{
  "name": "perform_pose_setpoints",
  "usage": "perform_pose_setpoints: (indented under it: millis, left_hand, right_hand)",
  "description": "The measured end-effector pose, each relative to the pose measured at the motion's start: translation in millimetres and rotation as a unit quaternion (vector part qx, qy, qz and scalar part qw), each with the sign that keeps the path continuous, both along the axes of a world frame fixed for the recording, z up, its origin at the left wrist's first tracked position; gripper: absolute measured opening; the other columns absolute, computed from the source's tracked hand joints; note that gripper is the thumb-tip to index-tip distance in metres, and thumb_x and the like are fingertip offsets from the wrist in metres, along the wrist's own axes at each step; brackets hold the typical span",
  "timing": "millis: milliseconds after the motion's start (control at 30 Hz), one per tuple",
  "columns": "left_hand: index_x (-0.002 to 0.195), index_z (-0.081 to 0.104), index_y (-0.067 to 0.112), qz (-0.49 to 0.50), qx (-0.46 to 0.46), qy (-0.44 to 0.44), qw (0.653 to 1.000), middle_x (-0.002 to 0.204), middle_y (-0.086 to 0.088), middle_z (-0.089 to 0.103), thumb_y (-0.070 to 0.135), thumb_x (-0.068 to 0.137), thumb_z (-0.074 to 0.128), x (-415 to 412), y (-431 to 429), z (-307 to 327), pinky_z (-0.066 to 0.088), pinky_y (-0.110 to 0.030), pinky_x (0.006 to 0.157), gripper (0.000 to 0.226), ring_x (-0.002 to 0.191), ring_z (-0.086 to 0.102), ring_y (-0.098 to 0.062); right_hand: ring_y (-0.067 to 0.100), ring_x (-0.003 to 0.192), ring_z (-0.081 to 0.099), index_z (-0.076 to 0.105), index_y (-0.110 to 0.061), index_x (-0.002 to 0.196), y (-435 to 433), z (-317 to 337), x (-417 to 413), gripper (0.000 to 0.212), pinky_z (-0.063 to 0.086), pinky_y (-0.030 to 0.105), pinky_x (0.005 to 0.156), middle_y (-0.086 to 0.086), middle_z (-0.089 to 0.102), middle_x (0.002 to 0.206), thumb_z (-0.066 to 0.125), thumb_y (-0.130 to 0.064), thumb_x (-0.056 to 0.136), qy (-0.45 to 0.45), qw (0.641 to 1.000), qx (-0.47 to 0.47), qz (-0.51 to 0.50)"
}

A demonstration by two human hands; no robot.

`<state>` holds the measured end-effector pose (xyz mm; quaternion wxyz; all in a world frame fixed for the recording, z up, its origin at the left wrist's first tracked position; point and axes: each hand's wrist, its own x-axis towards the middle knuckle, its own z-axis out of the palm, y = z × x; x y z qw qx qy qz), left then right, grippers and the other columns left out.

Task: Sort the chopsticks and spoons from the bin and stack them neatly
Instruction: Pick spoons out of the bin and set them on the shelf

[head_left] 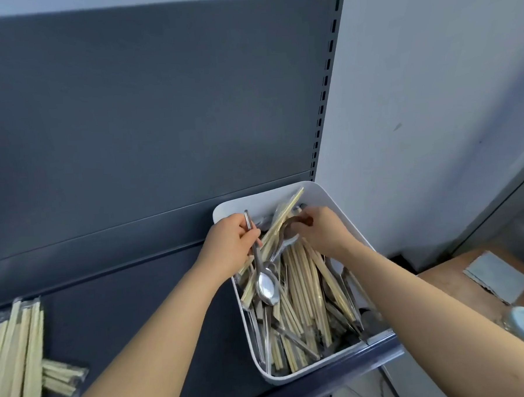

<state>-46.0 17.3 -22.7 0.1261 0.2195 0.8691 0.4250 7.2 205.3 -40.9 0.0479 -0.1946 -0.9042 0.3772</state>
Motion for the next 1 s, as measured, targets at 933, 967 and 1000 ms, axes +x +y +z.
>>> perform_pose_setpoints:
  millis: [933,967,1000]
  left_hand:
    - [0.090,0.063,0.014,0.101,-0.361,0.076,0.924,0.088,-0.005,0.066,0.019,0.094,0.051,88,14,-2,0.045,-0.031,0.060,0.014,0.078,0.063,-0.025]
    - [0.089,0.064,0.012,0.099,-0.355,0.051,0.928,0.088,-0.007,0.067,0.021,0.094,0.052,90,17,-1,0.046,-0.031,0.062,0.016,0.078,0.063,-0.024]
    - [0.086,0.064,0.009,0.102,-0.343,0.019,0.933,0.085,-0.007,0.066,0.021,0.093,0.053,91,19,-2,0.048,-0.031,0.062,0.017,0.074,0.062,-0.023]
  right_hand:
    - [0.017,0.056,0.047,0.052,-0.010,0.082,26,5,50,0.018,0.037,0.025,0.049,0.009,0.058,0.075,0.049,-0.021,0.096,-0.124,0.983,-0.045,0.129]
    - [0.018,0.060,0.049,0.053,-0.010,0.086,24,4,50,0.014,0.038,0.026,0.052,0.008,0.058,0.077,0.050,-0.020,0.095,-0.132,0.980,-0.048,0.139]
    - [0.019,0.065,0.052,0.055,-0.009,0.092,24,3,48,0.012,0.041,0.027,0.056,0.009,0.060,0.081,0.052,-0.019,0.095,-0.138,0.978,-0.054,0.146]
